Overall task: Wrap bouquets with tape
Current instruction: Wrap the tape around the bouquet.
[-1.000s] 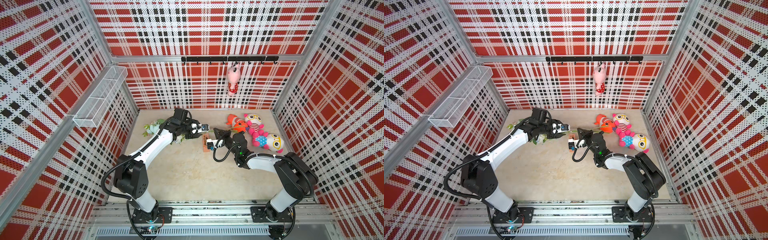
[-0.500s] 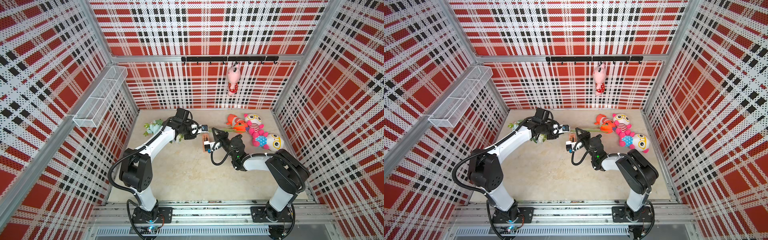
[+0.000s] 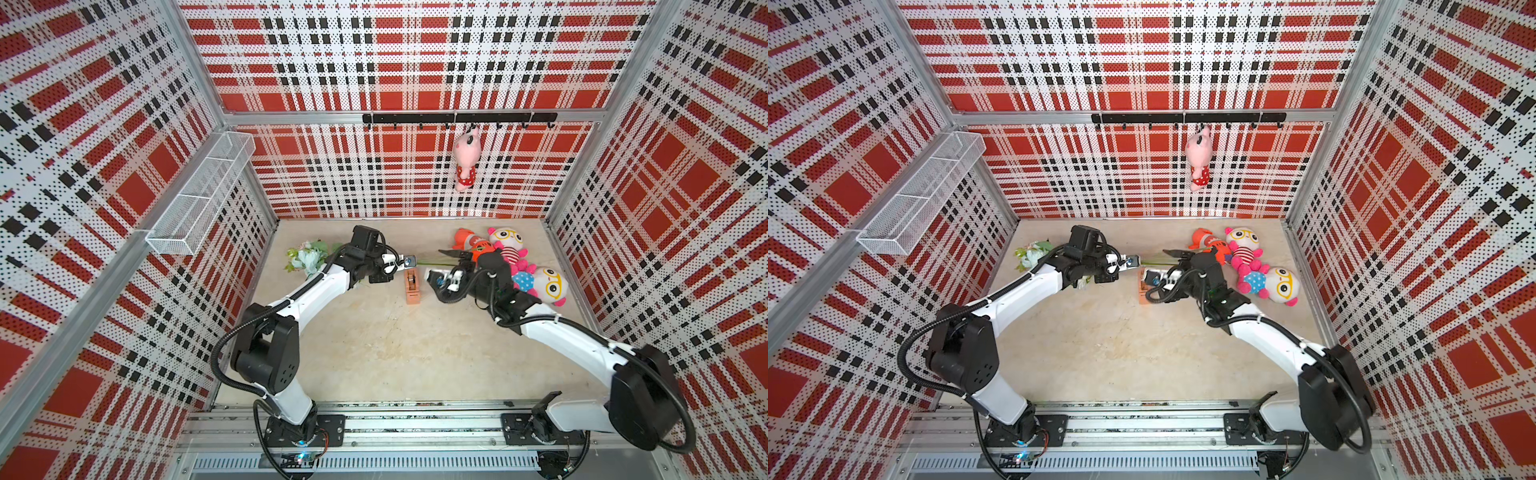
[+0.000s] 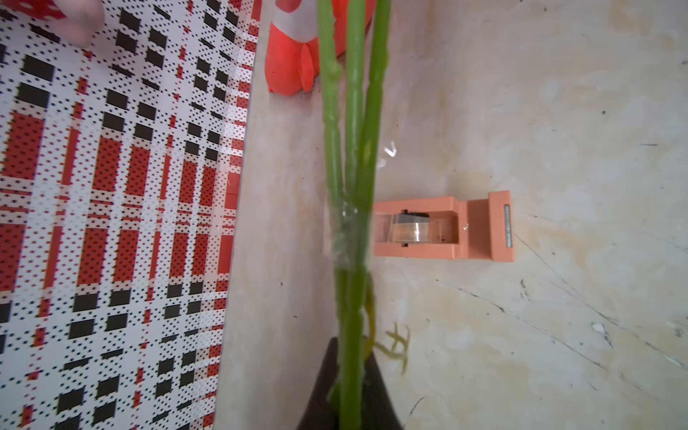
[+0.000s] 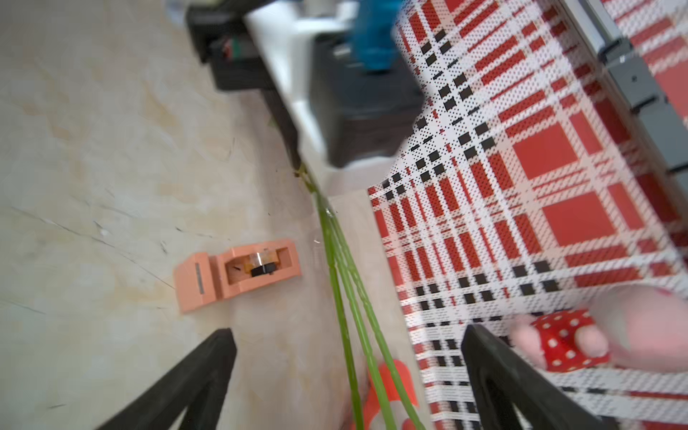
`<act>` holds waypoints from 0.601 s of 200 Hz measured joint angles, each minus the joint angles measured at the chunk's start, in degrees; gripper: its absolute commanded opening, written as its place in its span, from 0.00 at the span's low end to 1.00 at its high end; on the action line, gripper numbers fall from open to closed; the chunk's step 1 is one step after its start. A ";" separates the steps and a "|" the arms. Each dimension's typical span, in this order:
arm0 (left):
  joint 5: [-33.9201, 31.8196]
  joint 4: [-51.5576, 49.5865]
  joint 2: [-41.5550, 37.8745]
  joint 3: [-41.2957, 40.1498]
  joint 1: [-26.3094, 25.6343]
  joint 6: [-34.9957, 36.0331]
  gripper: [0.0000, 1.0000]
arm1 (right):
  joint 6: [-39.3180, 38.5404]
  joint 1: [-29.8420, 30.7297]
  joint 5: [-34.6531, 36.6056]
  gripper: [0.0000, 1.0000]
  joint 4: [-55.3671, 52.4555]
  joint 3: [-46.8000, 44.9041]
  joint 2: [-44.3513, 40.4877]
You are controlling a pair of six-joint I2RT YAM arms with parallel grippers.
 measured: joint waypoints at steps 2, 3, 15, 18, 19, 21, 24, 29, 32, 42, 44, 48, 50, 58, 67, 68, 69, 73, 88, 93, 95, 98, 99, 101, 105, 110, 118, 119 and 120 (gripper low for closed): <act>-0.33 0.59 -0.35 -0.52 -0.22 0.02 0.00 | 1.05 -0.70 -0.98 1.00 -0.83 0.50 -0.11; -0.44 0.83 -0.44 -0.70 -0.26 0.00 0.00 | 1.64 -1.33 -1.99 1.00 -1.60 0.96 -0.15; -2.12 4.81 -2.38 -4.17 -1.29 0.20 0.00 | 8.94 -6.95 -8.74 1.00 -7.06 5.18 0.50; -2.58 6.12 -2.89 -5.31 -1.60 0.20 0.00 | 10.69 -8.63 -10.62 1.00 -8.50 6.56 1.01; -2.64 6.38 -2.99 -5.51 -1.64 0.22 0.00 | 11.10 -8.94 -10.82 1.00 -8.70 6.80 1.11; -2.97 7.08 -3.39 -6.19 -1.81 0.33 0.00 | 12.39 -9.88 -11.76 1.00 -9.55 7.61 1.49; -3.48 8.26 -3.85 -7.15 -2.12 0.42 0.00 | 13.73 -11.04 -13.11 1.00 -10.75 8.70 2.03; -4.31 10.38 -4.76 -8.94 -2.60 0.76 0.00 | 16.00 -12.94 -14.82 1.00 -13.05 10.86 3.26; -4.55 11.23 -5.22 -9.79 -2.84 0.83 0.00 | 17.07 -13.90 -15.65 1.00 -14.08 11.96 3.85; -5.99 14.88 -6.62 -12.74 -3.72 1.68 0.00 | 20.37 -16.37 -17.07 1.00 -17.62 15.43 6.23; -6.32 15.76 -6.93 -13.35 -3.89 1.73 0.00 | 20.98 -16.61 -17.29 1.00 -18.56 16.09 6.71; -6.84 17.40 -7.41 -14.53 -4.24 1.99 0.00 | 21.90 -16.90 -17.59 1.00 -19.82 17.11 7.45; -7.15 18.27 -7.72 -15.15 -4.44 2.16 0.00 | 22.40 -16.96 -17.86 1.00 -20.61 17.75 7.96; -8.20 20.98 -8.70 -17.18 -5.05 2.69 0.00 | 23.87 -16.96 -18.60 1.00 -23.32 19.82 9.51; -9.66 24.65 -9.88 -19.61 -5.86 3.43 0.00 | 25.09 -16.74 -19.37 1.00 -26.40 22.23 11.23; -9.73 24.83 -9.94 -19.74 -5.92 3.52 0.00 | 25.24 -16.72 -19.43 1.00 -26.75 22.58 11.52; -9.86 25.24 -10.08 -20.04 -6.05 3.67 0.00 | 25.24 -16.72 -19.47 1.00 -26.97 22.75 11.67; -10.34 26.21 -10.43 -20.68 -6.32 3.89 0.00 | 25.59 -16.61 -19.76 1.00 -28.13 23.85 12.39; -13.03 29.57 -10.99 -22.51 -7.69 5.27 0.00 | 26.21 -16.44 -20.74 1.00 -31.61 27.47 14.95; -13.60 30.23 -10.99 -22.80 -8.02 5.57 0.00 | 26.23 -16.39 -21.24 1.00 -32.72 28.68 15.80; -13.86 30.56 -10.99 -22.91 -8.13 5.77 0.00 | 26.21 -16.39 -21.51 1.00 -32.98 29.14 16.11; -14.19 30.77 -10.99 -23.02 -8.26 5.95 0.00 | 26.21 -16.39 -21.84 1.00 -33.40 29.70 16.52; -14.23 30.86 -10.99 -23.04 -8.31 6.01 0.00 | 26.21 -16.39 -21.88 1.00 -33.51 29.83 16.61; -14.40 30.97 -10.99 -23.10 -8.41 6.19 0.00 | 26.18 -16.39 -22.08 1.00 -33.79 30.29 16.90; -14.71 31.15 -10.99 -23.15 -8.52 6.34 0.00 | 26.14 -16.33 -22.43 1.00 -34.47 31.28 17.59; -15.26 31.36 -10.99 -23.15 -8.70 6.60 0.00 | 25.97 -16.09 -22.86 1.00 -35.23 32.33 18.34; -15.74 31.61 -10.99 -23.15 -8.81 6.86 0.00 | 25.57 -15.82 -23.30 1.00 -36.54 34.12 19.56; -15.78 31.63 -10.99 -23.15 -8.83 6.88 0.00 | 25.57 -15.82 -23.30 1.00 -36.63 34.25 19.67; -15.82 31.65 -10.99 -23.15 -8.83 6.91 0.00 | 25.53 -15.82 -23.34 1.00 -36.76 34.53 19.87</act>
